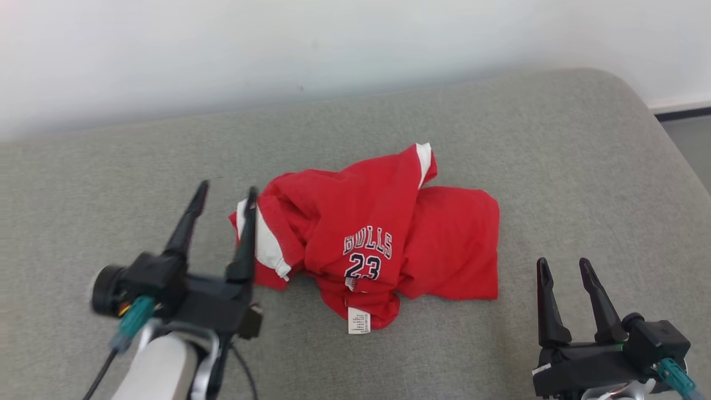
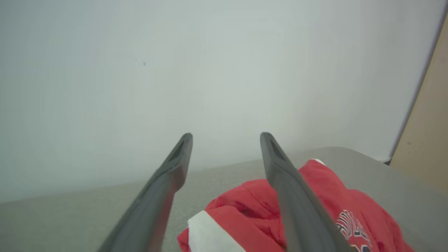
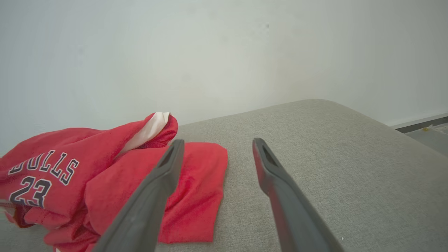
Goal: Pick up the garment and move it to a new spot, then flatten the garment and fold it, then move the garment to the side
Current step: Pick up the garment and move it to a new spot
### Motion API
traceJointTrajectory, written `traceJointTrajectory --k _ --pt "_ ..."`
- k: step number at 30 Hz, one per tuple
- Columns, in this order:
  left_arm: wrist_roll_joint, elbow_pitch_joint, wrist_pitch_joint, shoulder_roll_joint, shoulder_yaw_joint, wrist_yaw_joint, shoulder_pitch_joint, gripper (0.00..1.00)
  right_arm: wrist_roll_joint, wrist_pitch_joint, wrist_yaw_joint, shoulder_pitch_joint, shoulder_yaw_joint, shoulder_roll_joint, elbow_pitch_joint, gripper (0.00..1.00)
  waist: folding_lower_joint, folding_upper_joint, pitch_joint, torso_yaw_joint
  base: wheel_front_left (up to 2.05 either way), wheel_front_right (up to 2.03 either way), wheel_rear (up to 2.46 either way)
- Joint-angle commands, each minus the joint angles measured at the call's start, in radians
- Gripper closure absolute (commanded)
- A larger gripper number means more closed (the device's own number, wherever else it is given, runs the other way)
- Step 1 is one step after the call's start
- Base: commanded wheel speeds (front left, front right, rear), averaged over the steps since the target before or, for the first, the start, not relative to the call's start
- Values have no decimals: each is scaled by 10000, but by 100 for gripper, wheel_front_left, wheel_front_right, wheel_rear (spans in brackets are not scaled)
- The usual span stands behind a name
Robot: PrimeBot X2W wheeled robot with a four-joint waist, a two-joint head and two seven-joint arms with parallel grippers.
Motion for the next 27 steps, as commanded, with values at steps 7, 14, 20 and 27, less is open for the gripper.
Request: traceJointTrajectory --k 7,14,20,27 --pt "424 -1636 -55 316 1580 373 2164 0 -236 65 -21 526 -174 4 -253 0 0 1 -626 799 0 0 0" --pt "631 -2262 -58 66 2708 183 3994 0 -250 225 -21 794 -227 1 -438 0 0 1 -815 1115 0 0 0" --pt "857 -2303 -59 -389 3195 -109 4810 0 -285 315 -21 968 -301 3 -500 0 0 1 -898 1339 0 0 0" --pt "1145 -2074 -59 -574 3281 -582 4892 0 -280 373 -21 1042 -325 1 -531 0 0 1 -954 1440 0 0 0"
